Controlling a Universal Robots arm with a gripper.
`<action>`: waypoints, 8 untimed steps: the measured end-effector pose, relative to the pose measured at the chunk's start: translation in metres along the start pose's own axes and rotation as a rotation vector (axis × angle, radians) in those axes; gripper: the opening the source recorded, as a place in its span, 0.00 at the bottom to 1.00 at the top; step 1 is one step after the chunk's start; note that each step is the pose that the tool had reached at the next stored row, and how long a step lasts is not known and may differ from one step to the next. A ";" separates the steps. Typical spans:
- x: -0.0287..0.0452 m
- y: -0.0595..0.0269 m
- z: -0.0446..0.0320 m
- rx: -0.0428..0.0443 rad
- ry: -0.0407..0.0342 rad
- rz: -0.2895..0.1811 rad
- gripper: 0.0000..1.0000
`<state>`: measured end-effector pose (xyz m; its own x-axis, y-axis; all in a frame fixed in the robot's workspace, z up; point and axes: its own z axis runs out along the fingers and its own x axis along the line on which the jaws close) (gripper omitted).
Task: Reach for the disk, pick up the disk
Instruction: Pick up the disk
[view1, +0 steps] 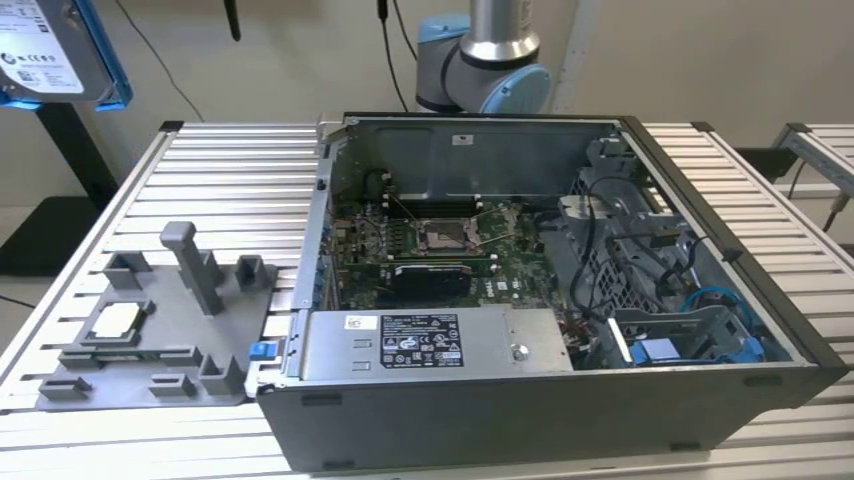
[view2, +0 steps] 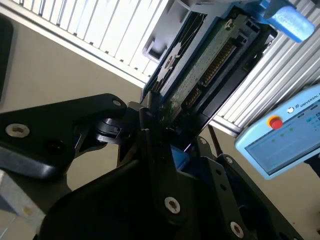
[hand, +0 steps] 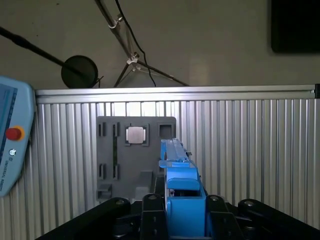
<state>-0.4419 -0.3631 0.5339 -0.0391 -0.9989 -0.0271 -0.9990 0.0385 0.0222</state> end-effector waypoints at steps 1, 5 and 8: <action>-0.0001 -0.0009 0.0000 0.0001 0.0000 0.000 0.00; -0.0003 -0.0057 -0.0001 0.0000 0.0000 0.000 0.00; -0.0005 -0.0098 -0.0002 0.0001 0.0000 0.000 0.00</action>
<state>-0.4321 -0.3630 0.5338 -0.0392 -0.9989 -0.0271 -0.9990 0.0386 0.0221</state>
